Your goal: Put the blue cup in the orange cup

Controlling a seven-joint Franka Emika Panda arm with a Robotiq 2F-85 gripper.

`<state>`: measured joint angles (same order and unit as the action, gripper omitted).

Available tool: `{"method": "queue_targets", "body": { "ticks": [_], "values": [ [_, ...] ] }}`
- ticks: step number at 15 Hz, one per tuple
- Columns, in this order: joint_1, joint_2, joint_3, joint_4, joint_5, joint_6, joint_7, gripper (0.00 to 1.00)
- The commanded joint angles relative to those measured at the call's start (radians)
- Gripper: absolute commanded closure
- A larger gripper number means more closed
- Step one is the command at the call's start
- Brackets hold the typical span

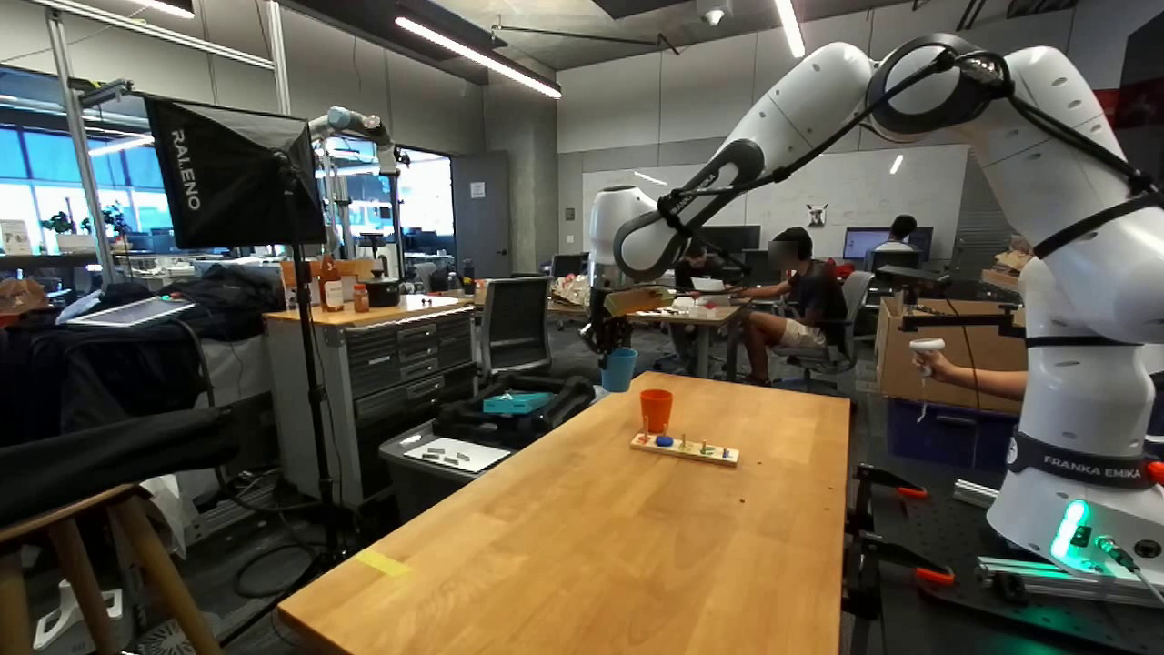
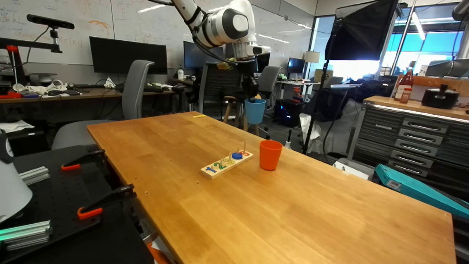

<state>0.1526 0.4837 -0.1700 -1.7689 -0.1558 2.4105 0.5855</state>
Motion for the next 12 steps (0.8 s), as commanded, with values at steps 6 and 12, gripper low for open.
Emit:
{"method": "queue_targets", "body": {
  "ticks": [6, 12],
  "values": [
    [-0.041, 0.039, -0.095, 0.042, -0.122, -0.123, 0.131, 0.97],
    [-0.076, 0.077, -0.080, 0.032, -0.120, -0.121, 0.134, 0.97]
  ]
}}
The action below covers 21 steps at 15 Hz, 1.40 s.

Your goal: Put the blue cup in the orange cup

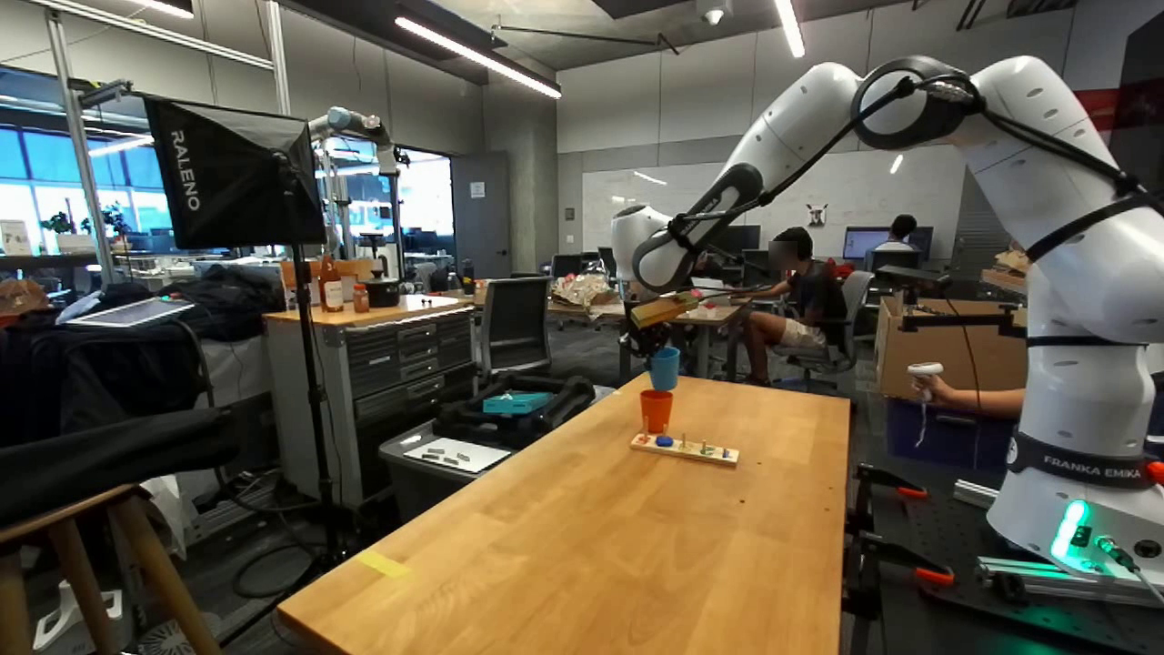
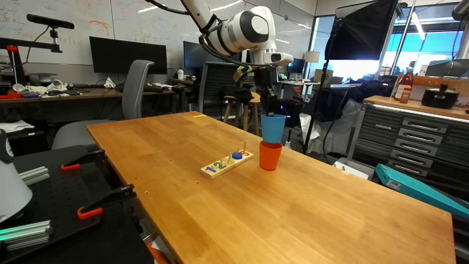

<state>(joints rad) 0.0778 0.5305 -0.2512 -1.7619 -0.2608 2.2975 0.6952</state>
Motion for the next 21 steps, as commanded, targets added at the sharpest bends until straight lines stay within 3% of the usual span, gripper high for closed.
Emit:
{"method": "queue_targets", "body": {
  "ticks": [1, 10, 11, 13, 18, 21],
  "values": [
    [-0.001, 0.037, 0.004, 0.028, -0.012, -0.003, 0.024, 0.97],
    [-0.013, 0.095, 0.039, 0.104, 0.042, 0.003, 0.005, 0.95],
    [-0.017, 0.099, 0.040, 0.113, 0.049, 0.005, 0.005, 0.69],
    [-0.023, 0.101, 0.039, 0.129, 0.064, -0.005, 0.000, 0.64],
    [-0.043, 0.044, 0.054, 0.115, 0.117, -0.038, -0.030, 0.26],
    [-0.052, -0.029, 0.089, 0.102, 0.172, -0.119, -0.097, 0.04]
  ]
}}
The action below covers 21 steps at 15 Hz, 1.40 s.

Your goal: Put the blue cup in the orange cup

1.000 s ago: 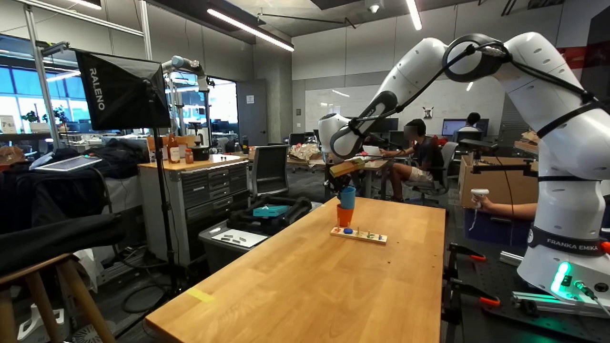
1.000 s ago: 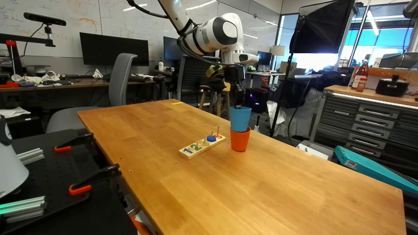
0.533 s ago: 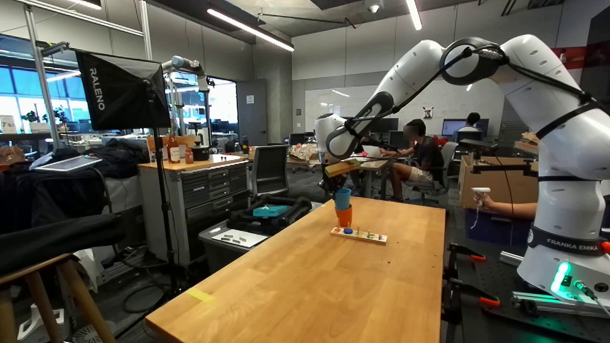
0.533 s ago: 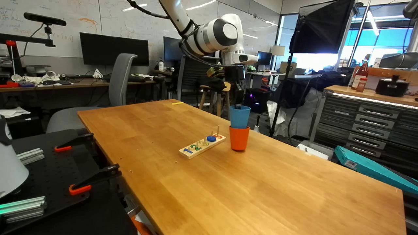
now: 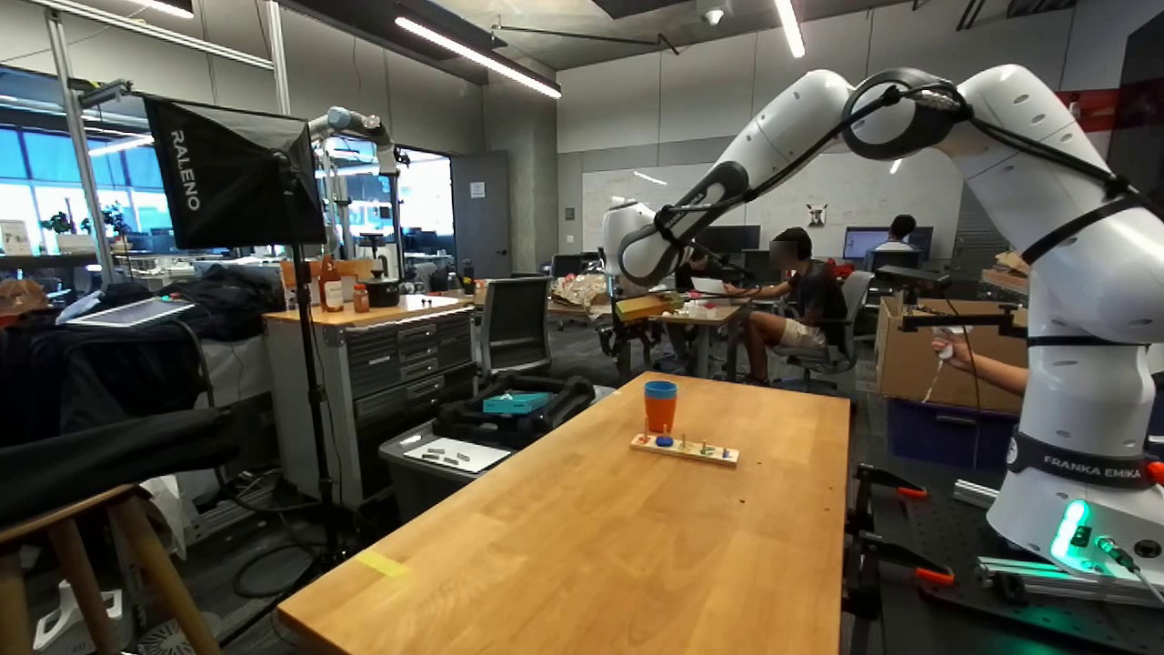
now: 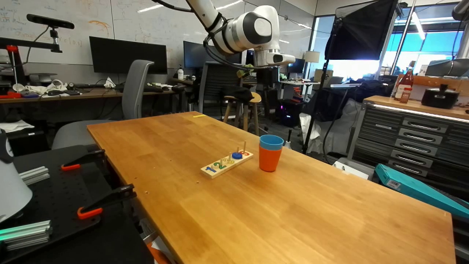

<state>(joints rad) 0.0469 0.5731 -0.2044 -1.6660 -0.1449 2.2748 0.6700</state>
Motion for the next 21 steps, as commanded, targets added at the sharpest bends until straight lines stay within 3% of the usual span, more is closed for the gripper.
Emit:
{"method": "queue_targets", "body": {
  "ticks": [1, 7, 12, 15, 16, 21],
  "values": [
    [-0.025, -0.101, 0.063, 0.007, 0.081, -0.146, -0.113, 0.01],
    [-0.036, -0.216, 0.145, 0.105, 0.192, -0.506, -0.363, 0.00],
    [-0.032, -0.249, 0.166, 0.219, 0.175, -0.741, -0.533, 0.00],
    [-0.033, -0.249, 0.167, 0.274, 0.171, -0.805, -0.587, 0.00],
    [-0.024, -0.255, 0.162, 0.221, 0.168, -0.749, -0.538, 0.00],
    [-0.026, -0.254, 0.162, 0.244, 0.168, -0.775, -0.566, 0.00]
  ]
}}
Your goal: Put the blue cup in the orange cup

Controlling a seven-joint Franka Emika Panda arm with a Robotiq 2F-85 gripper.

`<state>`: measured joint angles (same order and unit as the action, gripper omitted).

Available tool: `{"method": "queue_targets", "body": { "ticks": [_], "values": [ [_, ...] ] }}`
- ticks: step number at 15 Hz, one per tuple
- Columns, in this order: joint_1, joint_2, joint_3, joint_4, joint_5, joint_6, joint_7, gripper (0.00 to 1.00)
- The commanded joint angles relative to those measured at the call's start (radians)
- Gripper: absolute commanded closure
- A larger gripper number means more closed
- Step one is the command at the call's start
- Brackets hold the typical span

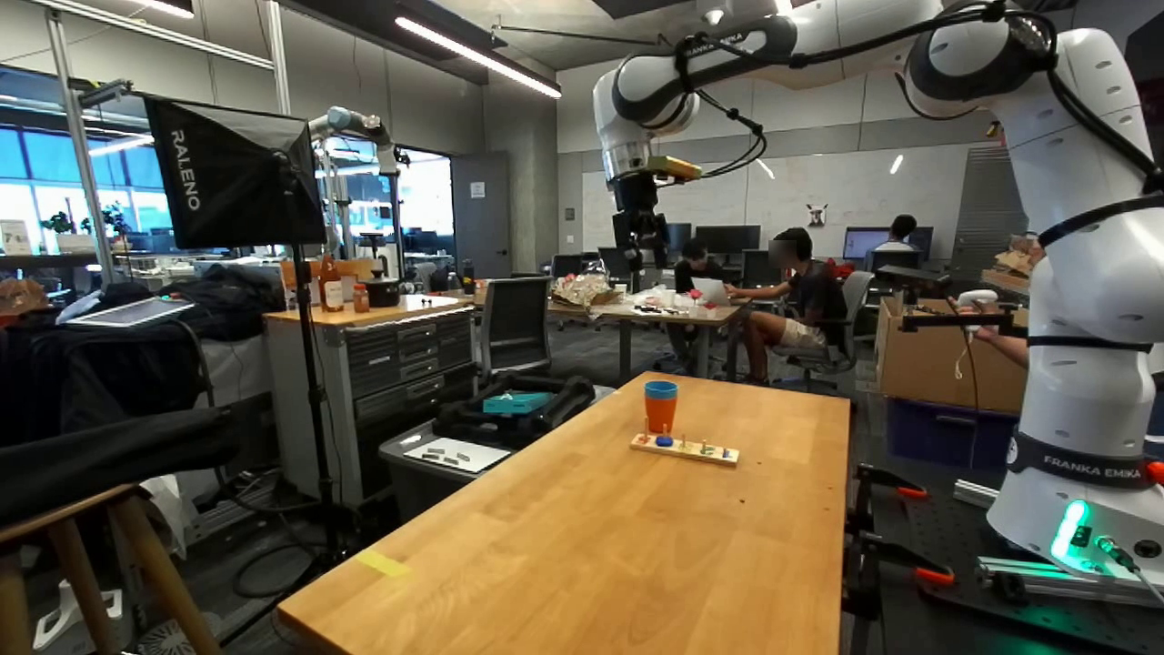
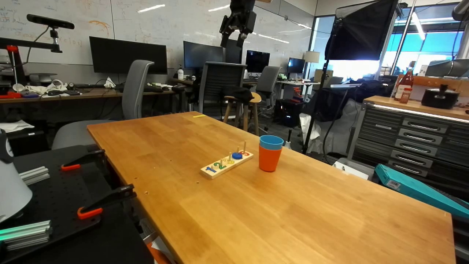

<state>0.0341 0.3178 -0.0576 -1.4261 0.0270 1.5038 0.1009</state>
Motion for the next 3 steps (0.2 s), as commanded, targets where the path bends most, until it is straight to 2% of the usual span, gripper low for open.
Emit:
{"method": "queue_targets", "body": {
  "ticks": [1, 3],
  "values": [
    [-0.013, 0.001, 0.016, 0.004, -0.004, -0.005, 0.002, 0.00],
    [-0.013, 0.001, 0.016, 0.004, -0.004, -0.006, 0.001, 0.00]
  ]
}}
